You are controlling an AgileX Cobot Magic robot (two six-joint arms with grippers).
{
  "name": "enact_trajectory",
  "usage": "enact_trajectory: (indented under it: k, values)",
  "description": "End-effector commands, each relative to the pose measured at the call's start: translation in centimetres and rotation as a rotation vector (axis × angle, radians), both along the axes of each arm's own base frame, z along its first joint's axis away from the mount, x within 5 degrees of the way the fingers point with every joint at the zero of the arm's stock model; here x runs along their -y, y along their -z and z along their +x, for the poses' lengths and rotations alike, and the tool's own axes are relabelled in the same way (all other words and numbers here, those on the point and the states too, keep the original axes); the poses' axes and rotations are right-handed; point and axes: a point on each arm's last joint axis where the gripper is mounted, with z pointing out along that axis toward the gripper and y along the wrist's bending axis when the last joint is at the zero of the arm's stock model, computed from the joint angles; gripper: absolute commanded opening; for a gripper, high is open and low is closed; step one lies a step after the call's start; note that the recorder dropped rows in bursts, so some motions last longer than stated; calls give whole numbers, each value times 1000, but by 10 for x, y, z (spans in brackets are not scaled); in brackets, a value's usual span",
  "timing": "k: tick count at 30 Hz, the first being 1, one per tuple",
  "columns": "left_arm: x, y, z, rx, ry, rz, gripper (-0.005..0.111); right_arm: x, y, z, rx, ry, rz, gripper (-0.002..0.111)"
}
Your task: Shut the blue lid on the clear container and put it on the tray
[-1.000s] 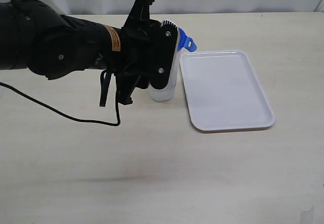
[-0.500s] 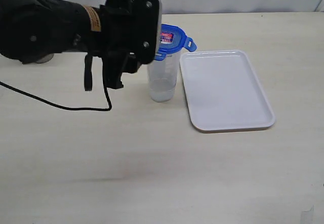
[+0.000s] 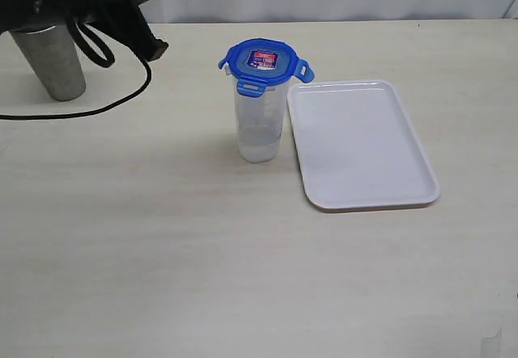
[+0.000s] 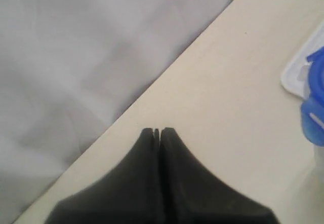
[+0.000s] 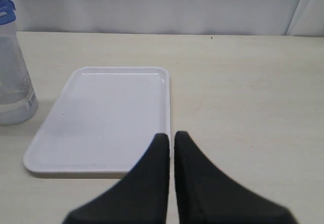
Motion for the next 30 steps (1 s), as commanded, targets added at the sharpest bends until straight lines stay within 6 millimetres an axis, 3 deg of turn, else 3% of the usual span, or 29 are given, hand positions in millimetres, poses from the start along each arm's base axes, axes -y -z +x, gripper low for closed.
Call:
enact_trajectory:
  k: [1,4,7,12,16,18,22,27,30]
  values:
    - [-5,15,24,63,-57,-107,0,0,0,0,6,4,-4,4]
    - [-3,41,44,88,-86,-226,0,0,0,0,6,4,-4,4]
    - [-1,57,53,119,36,-325,0,1,-1,0,14,5,-19,4]
    - [-42,74,66,80,197,-628,0,0,-25,3,289,-7,-50,4]
    - [-60,81,64,109,312,-648,0,-1,-45,0,507,-12,6,4]
    - [-59,86,64,101,331,-625,0,-1,-56,-3,630,-10,122,4]
    - [-50,96,62,93,367,-594,0,2,-63,-6,700,-5,373,4]
    - [-32,99,60,122,428,-549,0,1,-71,-9,802,-34,313,4]
    - [-22,100,58,106,444,-530,0,0,-78,0,747,-32,316,4]
